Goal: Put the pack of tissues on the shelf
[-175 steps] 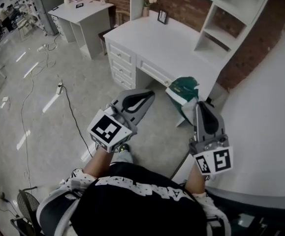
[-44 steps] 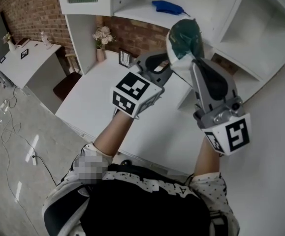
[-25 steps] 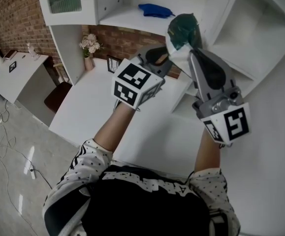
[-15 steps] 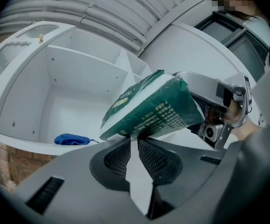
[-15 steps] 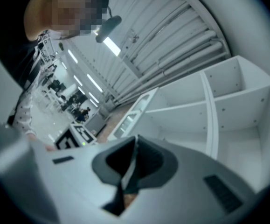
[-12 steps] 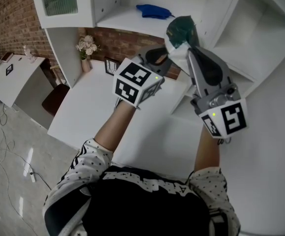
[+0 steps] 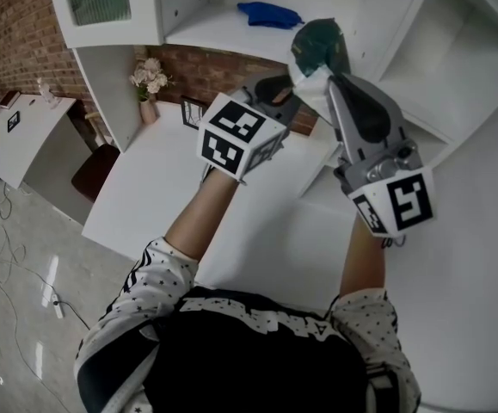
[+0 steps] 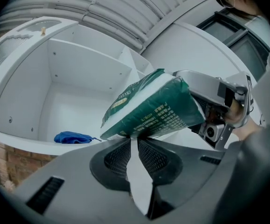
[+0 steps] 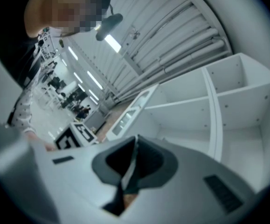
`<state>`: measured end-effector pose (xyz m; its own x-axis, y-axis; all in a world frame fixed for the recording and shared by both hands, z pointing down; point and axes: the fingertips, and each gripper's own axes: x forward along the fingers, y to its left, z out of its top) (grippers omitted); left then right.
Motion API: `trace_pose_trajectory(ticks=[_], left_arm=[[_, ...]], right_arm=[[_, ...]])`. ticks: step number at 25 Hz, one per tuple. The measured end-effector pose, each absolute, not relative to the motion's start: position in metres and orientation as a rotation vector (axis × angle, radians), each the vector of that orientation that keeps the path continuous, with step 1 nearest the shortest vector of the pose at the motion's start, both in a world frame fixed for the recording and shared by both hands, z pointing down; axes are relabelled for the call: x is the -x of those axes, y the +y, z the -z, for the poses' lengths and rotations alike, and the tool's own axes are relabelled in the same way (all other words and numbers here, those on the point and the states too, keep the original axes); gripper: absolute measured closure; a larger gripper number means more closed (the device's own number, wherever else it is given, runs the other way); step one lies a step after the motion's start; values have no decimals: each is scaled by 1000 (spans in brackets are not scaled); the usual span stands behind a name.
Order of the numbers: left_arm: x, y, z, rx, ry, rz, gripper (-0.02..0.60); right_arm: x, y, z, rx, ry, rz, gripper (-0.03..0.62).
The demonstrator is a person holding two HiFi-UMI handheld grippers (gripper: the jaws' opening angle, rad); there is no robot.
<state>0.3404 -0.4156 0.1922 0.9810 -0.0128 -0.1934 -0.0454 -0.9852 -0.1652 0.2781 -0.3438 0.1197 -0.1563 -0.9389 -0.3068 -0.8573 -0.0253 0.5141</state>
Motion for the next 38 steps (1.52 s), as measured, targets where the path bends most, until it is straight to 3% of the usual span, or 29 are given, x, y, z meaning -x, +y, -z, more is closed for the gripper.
trace_pose_trajectory(ticks=[13,23,38], left_arm=[[-344,-403,-201,2933,-82,-302,500],[-309,-395,-192,2880,-48,-386,500],[-304,-408,-157,2869,-3,-387,465]], right_arm=[[-291,-357,-127,-1962,-2036,917,556],[-302,-365,-131,-1982,-1986,911,556],[-326,-396,-114,-1993,-1957,837,556]])
